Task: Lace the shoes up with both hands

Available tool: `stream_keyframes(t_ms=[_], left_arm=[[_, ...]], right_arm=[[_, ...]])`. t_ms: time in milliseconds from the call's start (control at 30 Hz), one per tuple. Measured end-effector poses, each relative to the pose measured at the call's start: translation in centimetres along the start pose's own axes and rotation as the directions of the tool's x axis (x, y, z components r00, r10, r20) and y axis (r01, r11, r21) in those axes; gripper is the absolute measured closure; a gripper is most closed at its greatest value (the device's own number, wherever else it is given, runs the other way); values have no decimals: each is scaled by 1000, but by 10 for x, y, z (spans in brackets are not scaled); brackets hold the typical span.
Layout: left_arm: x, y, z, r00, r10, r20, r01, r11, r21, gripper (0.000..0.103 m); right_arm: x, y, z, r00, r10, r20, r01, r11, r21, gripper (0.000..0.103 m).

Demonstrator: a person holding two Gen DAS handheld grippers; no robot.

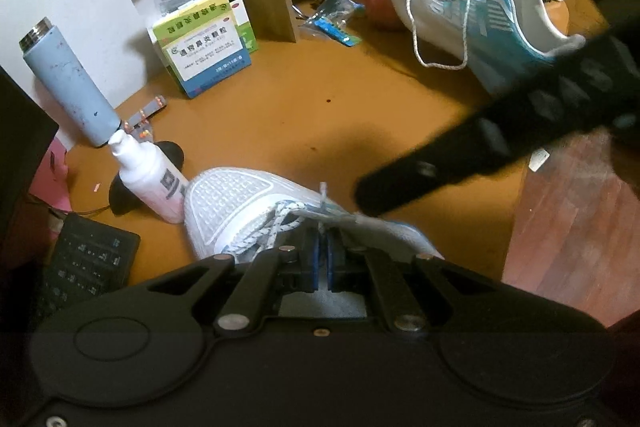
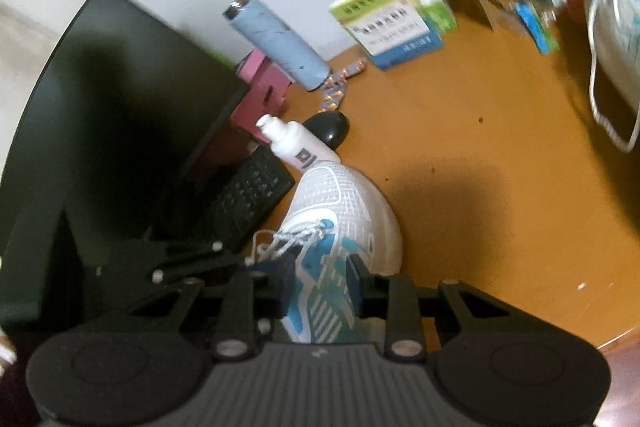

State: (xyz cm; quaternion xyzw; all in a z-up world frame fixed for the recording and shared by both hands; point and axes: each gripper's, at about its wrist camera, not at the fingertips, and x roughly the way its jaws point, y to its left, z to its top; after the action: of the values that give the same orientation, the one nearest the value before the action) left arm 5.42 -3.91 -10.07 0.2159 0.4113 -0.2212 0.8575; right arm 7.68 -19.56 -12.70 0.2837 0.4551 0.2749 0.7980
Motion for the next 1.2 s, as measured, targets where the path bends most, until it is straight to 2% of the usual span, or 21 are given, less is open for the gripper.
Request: stream_keyframes(t_ms=[367,433,467,500,600,633,667,700,733,867,933,1000,1200], left_arm=[[1,-1,1,1000,7,-3,-7,1000,-6,102],[1,-2,1,1000,11,-5,-11,1000,-8,102],[1,-2,1,1000,14,-5,-14,1000,-14,102],[1,-2,0,1000,17,-6,-17,1000,-19,102],[0,-2,-1,1000,24,-4,-24,999,-29,100],[-2,-3,-1,999,33,-1,-33,999,-29,96],[-3,-3,-1,999,38,2,-38,999,-29,92],[-7,-4,-2,999,47,9,-47,998,-30,83],[-11,-4,-3,998,56,16,-55,998,-31,81],[-26,-6,-10,997,75,28,-74,996,-44,80],[-32,-9,-13,996,81,31,-79,996,-46,75],[-36,-10,-17,996,86,30,-85,995,-46,72],[-41,-16,-26,996,88,19,-87,995,-49,70]], right_arm=[[31,-14,13,999,32,-23,-29,992,125,82],[33,-16,13,999,48,-26,-44,989,143,89],[34,-16,13,998,57,-25,-53,988,145,97],[35,-15,13,998,62,-23,-59,988,141,100],[33,-14,13,997,74,-16,-71,988,136,100],[32,-15,13,997,76,-13,-73,987,141,100],[29,-16,12,997,76,-4,-75,986,148,101],[25,-16,12,997,74,7,-74,986,150,101],[21,-17,12,997,71,15,-73,986,149,101],[-2,-22,15,996,54,75,-65,987,148,101],[-18,-26,19,992,43,119,-61,986,154,101],[-35,-31,23,985,26,168,-52,986,156,101],[-95,-53,31,953,-31,300,-25,983,183,101]])
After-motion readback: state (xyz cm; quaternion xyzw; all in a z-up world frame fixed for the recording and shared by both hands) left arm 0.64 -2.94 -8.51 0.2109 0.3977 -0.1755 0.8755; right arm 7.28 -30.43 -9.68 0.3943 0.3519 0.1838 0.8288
